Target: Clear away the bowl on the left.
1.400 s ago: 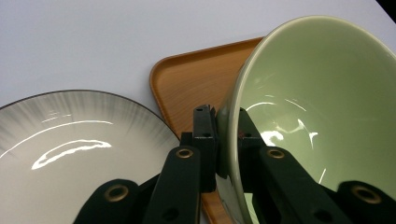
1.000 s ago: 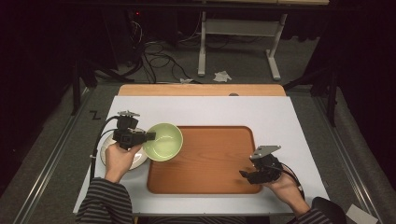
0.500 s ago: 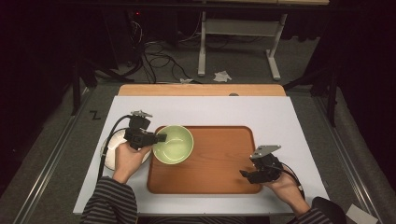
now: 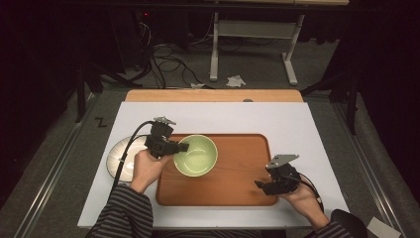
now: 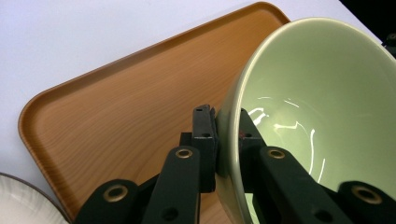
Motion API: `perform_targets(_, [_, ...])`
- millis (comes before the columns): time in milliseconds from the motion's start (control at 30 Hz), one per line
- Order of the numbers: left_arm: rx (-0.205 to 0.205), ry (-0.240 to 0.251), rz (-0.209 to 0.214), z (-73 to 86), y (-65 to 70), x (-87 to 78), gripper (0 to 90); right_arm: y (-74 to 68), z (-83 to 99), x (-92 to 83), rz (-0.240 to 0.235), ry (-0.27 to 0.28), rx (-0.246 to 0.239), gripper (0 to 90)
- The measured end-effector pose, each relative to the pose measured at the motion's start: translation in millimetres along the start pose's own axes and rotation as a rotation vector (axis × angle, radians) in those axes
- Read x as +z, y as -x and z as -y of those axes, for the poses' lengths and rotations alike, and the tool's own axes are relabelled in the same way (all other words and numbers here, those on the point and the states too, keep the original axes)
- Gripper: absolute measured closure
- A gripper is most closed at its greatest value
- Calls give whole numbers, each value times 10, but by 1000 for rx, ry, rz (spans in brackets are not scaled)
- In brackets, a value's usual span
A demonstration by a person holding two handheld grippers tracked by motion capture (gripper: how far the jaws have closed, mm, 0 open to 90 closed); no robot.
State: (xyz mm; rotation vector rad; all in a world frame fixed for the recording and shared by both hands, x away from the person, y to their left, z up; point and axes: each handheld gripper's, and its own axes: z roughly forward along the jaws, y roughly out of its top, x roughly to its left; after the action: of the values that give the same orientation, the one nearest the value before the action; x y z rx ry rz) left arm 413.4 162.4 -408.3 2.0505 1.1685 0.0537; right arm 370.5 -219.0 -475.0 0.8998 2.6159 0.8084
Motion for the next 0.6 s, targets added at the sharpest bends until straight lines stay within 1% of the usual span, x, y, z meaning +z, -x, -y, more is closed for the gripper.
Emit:
perform_targets(133, [4,-8,6,-15,18,44,834,10,-2,4,-6,-4,1,352])
perform_targets(200, [8,-16,10,-30,30,92,834,9,-3,8,-2,-1,2,352])
perform_targets(267, [10,-20,9,-34,37,104,834,5,-4,5,-1,-1,1,352])
perform_targets(333, [18,-28,12,-46,63,141,834,-1,-3,1,2,-2,3,352])
perform_targets(367, [22,-26,11,-63,96,173,833,-2,-3,1,2,-3,2,352])
perform_targets(433, [38,-38,13,-85,115,194,833,-3,-5,7,-3,-2,4,353])
perform_targets(467, [38,-38,13,-85,115,194,833,-3,-5,7,-3,-2,4,353])
perform_targets(567, [38,-48,24,-121,152,300,833,-3,-5,11,-4,-6,0,352])
perform_targets(600, [38,-48,24,-121,152,300,833,-3,-5,11,-4,-6,0,352])
